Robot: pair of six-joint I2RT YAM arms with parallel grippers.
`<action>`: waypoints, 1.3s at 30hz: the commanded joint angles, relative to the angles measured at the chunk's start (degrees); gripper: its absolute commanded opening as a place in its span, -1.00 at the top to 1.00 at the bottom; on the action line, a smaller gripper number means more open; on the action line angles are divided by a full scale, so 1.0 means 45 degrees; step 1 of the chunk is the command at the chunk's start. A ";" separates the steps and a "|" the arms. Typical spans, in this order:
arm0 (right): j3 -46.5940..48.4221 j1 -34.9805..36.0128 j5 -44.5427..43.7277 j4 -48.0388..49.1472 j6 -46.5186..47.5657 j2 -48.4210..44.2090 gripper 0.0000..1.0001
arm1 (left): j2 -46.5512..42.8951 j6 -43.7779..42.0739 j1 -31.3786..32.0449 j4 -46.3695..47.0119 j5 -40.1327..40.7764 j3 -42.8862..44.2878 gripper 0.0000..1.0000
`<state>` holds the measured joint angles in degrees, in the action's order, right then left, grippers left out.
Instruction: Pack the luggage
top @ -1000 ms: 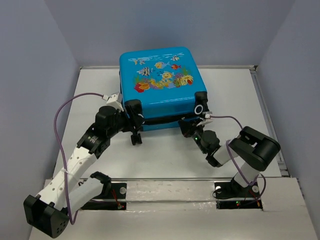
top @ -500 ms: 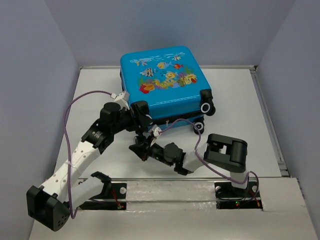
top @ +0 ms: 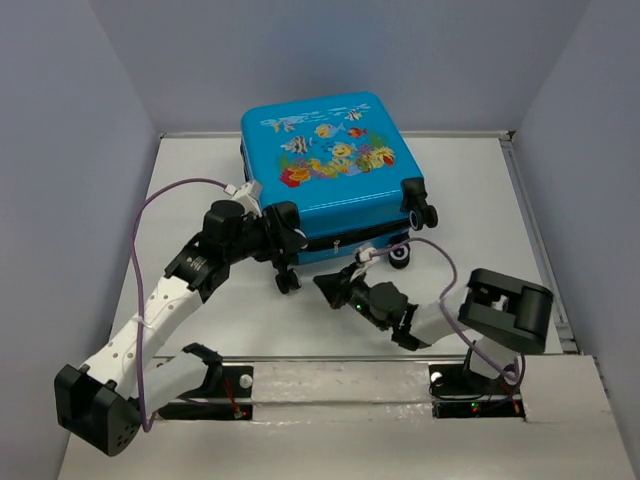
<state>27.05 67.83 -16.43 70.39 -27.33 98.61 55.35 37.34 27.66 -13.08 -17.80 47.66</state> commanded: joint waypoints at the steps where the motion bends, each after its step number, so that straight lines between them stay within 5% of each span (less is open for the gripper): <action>1: -0.1556 -0.1224 -0.2189 -0.1221 -0.0430 -0.2820 0.83 | -0.0485 -0.0703 0.0494 0.5928 -0.2156 -0.0001 0.88; 4: -0.1363 -0.1986 -0.2171 -0.3977 -0.0352 -0.4251 0.68 | -0.0329 0.0099 0.0727 0.7101 -0.2236 -0.0395 0.88; 7: -0.0798 -0.2378 -0.1799 -0.5813 -0.0061 -0.4763 0.13 | 0.0100 0.0275 0.1313 0.7417 -0.1905 0.0051 0.88; 10: -0.0542 -0.2553 -0.1761 -0.6345 0.0213 -0.4900 -0.02 | 0.0394 0.0276 0.1977 0.7536 -0.1592 0.0462 0.88; 33: 0.1684 -0.4293 -0.1604 -0.9177 0.1386 -0.4745 0.00 | 0.0610 0.0178 0.2408 0.7634 -0.1610 0.0308 0.88; 39: 0.1665 -0.4566 -0.1779 -0.9451 0.1406 -0.4707 0.16 | 0.0727 0.0159 0.2466 0.7634 -0.1610 0.0366 0.88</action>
<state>32.53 48.66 -22.76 28.77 -22.48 76.88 60.73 47.31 36.32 2.33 -18.52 43.70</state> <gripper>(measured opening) 0.455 0.670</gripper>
